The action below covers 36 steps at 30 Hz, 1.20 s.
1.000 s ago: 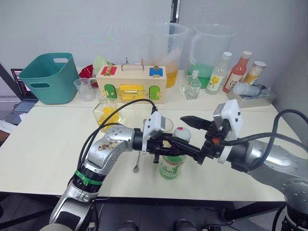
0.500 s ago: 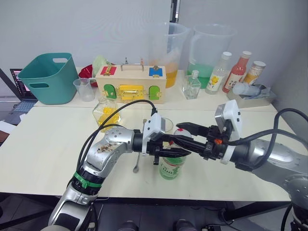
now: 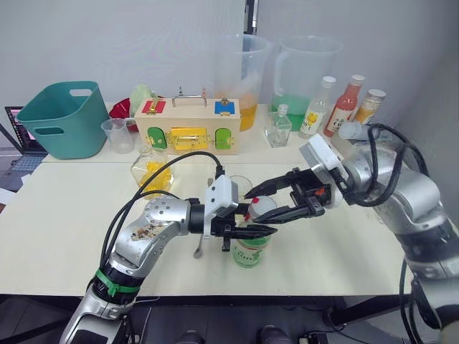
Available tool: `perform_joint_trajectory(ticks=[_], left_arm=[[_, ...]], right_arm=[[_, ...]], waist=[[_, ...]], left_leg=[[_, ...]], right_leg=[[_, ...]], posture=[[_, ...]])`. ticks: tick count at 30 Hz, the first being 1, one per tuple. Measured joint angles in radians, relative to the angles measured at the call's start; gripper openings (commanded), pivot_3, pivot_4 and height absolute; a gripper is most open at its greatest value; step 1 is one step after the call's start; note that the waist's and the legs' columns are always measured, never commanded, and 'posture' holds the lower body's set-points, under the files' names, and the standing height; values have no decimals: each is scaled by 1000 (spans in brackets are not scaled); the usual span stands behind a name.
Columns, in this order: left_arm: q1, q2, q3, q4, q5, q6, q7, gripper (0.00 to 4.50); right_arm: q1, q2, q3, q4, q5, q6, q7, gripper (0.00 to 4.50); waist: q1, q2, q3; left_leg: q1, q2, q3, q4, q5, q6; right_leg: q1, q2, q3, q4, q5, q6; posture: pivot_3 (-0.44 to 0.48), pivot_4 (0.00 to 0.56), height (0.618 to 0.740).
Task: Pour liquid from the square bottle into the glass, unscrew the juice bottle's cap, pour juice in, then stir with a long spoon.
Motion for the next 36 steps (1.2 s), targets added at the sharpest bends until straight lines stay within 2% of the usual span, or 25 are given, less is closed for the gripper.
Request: perform_joint_trajectory(ticks=[4,6,11,12,17,21,24,25,29,33,36], left_arm=[[9,-5,5,-10,-1,6,30,1293],[13,-6,9,-10,-2,7,36,1293],[15,-7,17,-6,-16,8,37,1293],[15,-7,17,-5,-18,7,37,1293],[11,-8,16,11,-25,2,34,1293],[-1,-12,14,30,-26,-4,29,1293],[-7,-15,11,50,-26,-18,17,1293],[-13,-16,6,62,-26,-28,6,1293],[-34,-19,0,99,-26,-43,-24,1293],[-56,-32,-15,143,-24,-77,-49,1293],[-71,-44,-23,167,-20,-85,-60,1293]], right_arm=[[-74,11,58,96,-10,-46,66,1686],[-99,6,84,115,-7,-53,69,2701],[-109,-17,116,134,-26,-29,69,4348],[-108,-18,99,125,-19,-5,69,4437],[-72,-49,-23,-1,76,151,51,4437],[51,-67,-152,-128,150,275,-92,4437],[163,-34,-269,-231,200,341,-284,4437],[224,0,-330,-297,238,372,-399,4437],[339,73,-395,-446,337,456,-673,4437],[451,74,-441,-599,391,513,-897,4437],[480,59,-470,-649,424,539,-1017,4437]], waist=[[0,0,0],[0,0,0],[0,0,0],[1,0,0],[7,0,0],[16,0,0],[17,0,0],[21,0,0],[22,0,0],[27,0,0],[26,0,0]], left_leg=[[0,0,0,0,0,0],[0,0,0,0,0,0],[-3,-1,0,0,0,0],[-3,-1,0,0,0,0],[-3,-1,0,0,0,0],[-3,-1,0,0,0,0],[-3,-1,0,0,0,0],[-3,-1,-1,0,0,0],[-3,-1,0,1,0,-1],[-4,-2,0,1,0,-1],[-4,-2,0,1,0,-1]], right_leg=[[0,0,0,0,0,0],[0,0,0,0,0,0],[-3,-1,0,1,0,0],[-3,-1,0,1,0,0],[-3,-1,0,1,0,0],[-3,-1,0,1,0,0],[-3,-1,0,2,0,0],[-2,0,0,2,0,0],[-2,-1,0,2,0,0],[-2,-1,0,1,0,0],[-1,-1,0,0,1,1]], posture=[[0,150,731],[0,150,731],[0,150,731],[0,150,731],[0,150,731],[0,150,731],[0,150,731],[0,150,731],[0,150,731],[0,150,731],[0,150,731]])
